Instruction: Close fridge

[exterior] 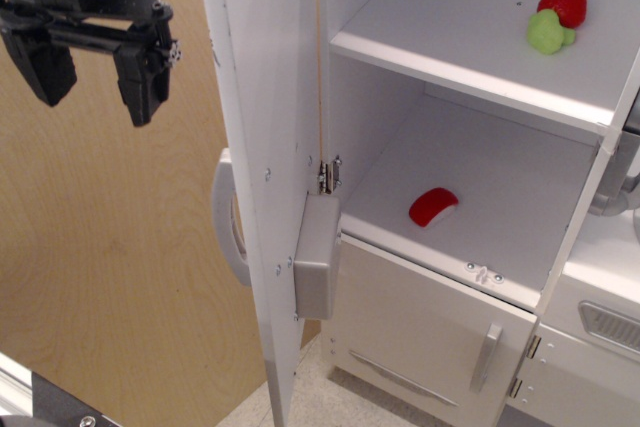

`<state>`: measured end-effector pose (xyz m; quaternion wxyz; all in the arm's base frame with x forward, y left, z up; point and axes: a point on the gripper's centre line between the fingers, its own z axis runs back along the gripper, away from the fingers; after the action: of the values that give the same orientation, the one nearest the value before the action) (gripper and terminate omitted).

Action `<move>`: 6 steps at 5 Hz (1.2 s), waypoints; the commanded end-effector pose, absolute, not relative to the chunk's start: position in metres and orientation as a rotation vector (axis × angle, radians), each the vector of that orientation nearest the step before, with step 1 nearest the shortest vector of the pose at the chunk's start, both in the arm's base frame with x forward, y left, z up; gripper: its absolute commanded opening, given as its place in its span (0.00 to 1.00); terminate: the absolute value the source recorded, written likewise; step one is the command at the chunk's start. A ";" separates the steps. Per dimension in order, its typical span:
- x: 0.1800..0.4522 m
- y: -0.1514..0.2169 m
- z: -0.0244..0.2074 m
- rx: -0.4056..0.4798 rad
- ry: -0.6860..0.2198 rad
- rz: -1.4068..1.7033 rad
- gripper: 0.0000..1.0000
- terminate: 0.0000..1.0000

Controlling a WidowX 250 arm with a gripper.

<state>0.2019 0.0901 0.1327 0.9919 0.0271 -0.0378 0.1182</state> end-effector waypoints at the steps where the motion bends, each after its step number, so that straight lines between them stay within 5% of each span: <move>1: 0.240 0.115 0.131 0.038 -0.086 0.347 1.00 0.00; 6: 0.288 0.036 0.126 0.021 -0.088 0.297 1.00 0.00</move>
<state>0.2819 0.0320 0.1135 0.9886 0.0112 -0.0167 0.1495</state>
